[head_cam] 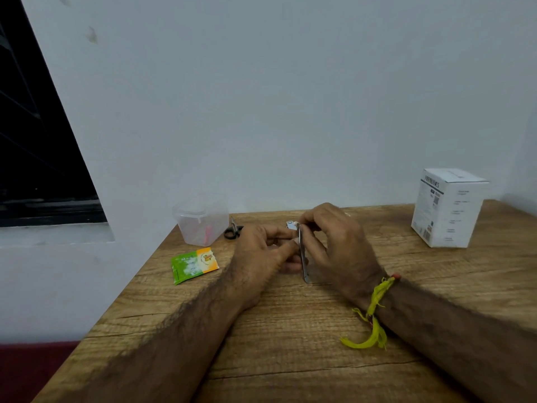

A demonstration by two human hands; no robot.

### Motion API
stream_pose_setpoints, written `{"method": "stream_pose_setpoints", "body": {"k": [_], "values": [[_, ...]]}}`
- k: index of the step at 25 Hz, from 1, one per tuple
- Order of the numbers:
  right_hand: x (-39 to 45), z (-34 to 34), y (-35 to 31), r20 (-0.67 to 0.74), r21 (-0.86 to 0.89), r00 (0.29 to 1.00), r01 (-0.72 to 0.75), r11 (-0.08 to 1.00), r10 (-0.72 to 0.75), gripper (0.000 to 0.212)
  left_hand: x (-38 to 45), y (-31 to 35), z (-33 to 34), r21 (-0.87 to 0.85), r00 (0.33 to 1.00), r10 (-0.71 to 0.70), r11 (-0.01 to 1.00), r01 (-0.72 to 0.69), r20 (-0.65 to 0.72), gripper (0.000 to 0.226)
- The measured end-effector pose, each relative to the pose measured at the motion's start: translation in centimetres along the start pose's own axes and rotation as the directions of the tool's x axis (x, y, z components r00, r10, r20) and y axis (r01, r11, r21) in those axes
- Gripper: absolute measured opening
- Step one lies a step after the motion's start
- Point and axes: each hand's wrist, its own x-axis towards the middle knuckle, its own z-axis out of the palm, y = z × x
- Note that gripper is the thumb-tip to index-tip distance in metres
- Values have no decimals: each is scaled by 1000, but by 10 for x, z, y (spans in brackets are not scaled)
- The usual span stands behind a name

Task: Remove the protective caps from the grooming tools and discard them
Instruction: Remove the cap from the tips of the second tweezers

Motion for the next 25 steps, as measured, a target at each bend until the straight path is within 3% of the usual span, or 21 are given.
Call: {"method": "stream_pose_setpoints", "body": {"k": [11, 15, 25], "values": [[-3, -2, 0, 63, 21, 998, -12, 1000, 11, 16, 1, -2, 0, -3, 1000, -5, 1000, 5, -29, 15], [-3, -3, -1, 69, 27, 998, 3, 1000, -5, 6, 0, 0, 0, 6, 1000, 9, 1000, -8, -25, 14], [-3, -7, 4, 69, 25, 997, 35, 999, -36, 3, 1, -2, -1, -24, 1000, 8, 1000, -9, -16, 10]]}}
